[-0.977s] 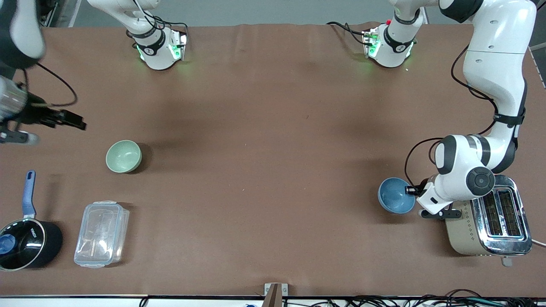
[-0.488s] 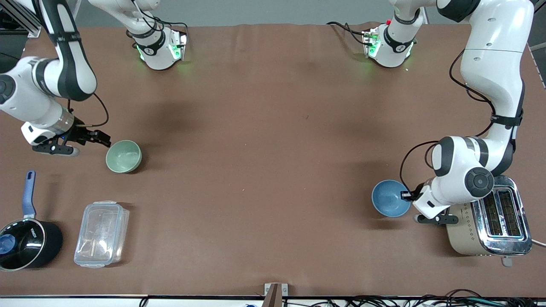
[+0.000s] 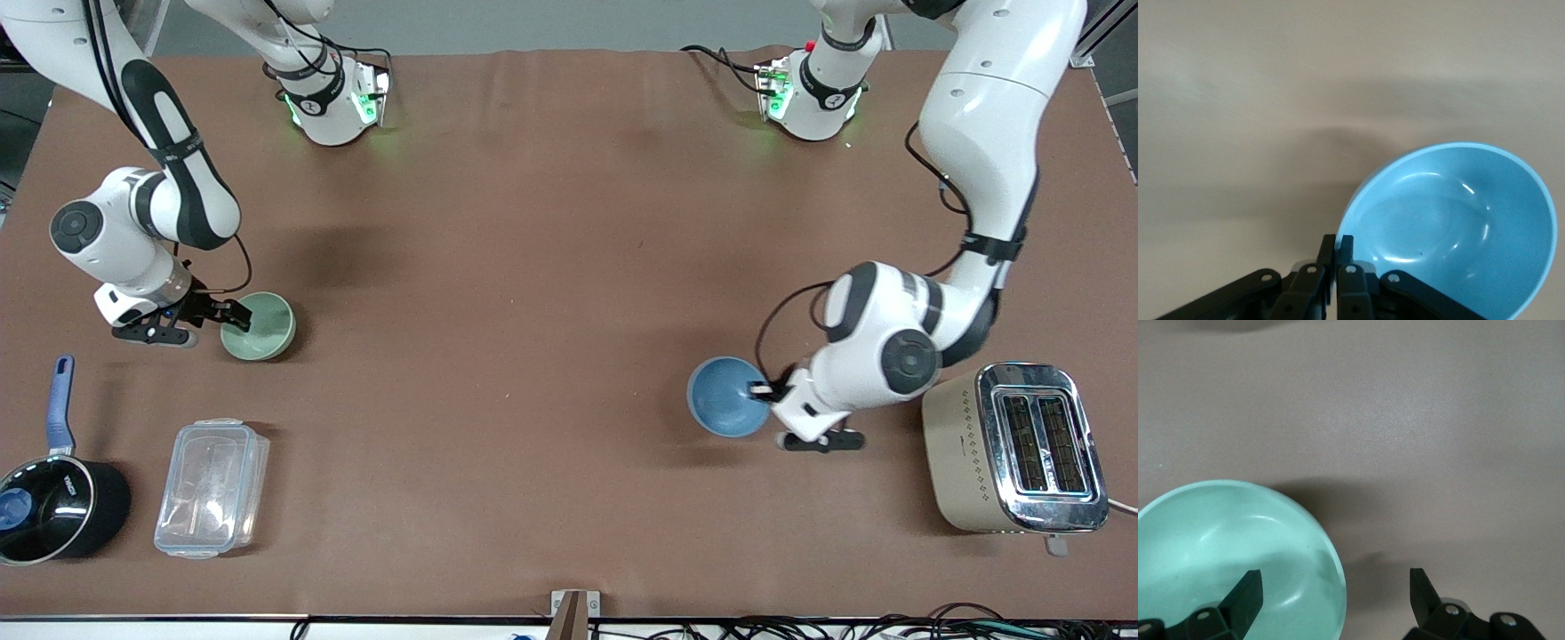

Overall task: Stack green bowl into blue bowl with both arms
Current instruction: 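Slide the blue bowl inward while the right gripper grasps the green bowl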

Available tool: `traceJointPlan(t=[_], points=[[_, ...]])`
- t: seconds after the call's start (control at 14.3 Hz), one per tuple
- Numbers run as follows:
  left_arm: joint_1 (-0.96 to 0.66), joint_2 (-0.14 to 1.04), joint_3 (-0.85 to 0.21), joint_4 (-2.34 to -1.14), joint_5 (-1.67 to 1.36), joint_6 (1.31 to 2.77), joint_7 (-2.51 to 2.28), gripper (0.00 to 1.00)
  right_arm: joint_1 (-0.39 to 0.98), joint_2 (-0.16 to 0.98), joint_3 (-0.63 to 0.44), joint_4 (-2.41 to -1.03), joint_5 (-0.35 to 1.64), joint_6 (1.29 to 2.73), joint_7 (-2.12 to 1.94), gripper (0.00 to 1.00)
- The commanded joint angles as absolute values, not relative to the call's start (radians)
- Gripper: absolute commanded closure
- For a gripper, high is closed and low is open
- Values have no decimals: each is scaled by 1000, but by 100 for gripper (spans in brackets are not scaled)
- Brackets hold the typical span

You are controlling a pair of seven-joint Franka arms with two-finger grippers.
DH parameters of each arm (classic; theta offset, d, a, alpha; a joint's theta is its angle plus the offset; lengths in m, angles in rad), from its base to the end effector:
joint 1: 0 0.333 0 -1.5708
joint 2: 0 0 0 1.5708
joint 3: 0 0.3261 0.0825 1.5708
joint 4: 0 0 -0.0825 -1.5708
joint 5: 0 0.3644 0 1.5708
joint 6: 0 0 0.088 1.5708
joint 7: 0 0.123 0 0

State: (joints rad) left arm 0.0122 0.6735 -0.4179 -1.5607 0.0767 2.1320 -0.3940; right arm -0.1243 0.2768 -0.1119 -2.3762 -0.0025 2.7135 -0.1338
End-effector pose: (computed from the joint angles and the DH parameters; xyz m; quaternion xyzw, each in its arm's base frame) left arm 0.6456 -0.2262 0.2762 0.9950 0.0109 -0.0583 0.0805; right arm 0.4935 -0.1199 0.2245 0.9983 -0.0474 0.0277 0.0212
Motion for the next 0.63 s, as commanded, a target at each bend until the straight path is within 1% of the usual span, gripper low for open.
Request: traceJointPlan(t=[0.0, 0.14, 0.21, 0.28, 0.35, 0.56], points=[[-104, 681, -437, -1563, 67, 2128, -527, 99, -133, 268, -101, -2402, 5, 2741, -141, 31], [-200, 715, -436, -1557, 69, 2149, -630, 100, -126, 268, -100, -2440, 5, 2784, -140, 57], [-236, 736, -436, -1549, 72, 2195, -665, 100, -126, 268, -98, -2441, 5, 2787, -134, 79], [-261, 758, -434, -1548, 72, 2230, -689, 100, -127, 268, -98, -2441, 5, 2787, -130, 97], [-285, 776, -433, -1548, 75, 2270, -705, 99, -127, 267, -98, -2441, 6, 2784, -129, 100], [-328, 799, -425, -1548, 80, 2327, -727, 98, -111, 226, -92, -2424, 6, 2749, -109, 100]])
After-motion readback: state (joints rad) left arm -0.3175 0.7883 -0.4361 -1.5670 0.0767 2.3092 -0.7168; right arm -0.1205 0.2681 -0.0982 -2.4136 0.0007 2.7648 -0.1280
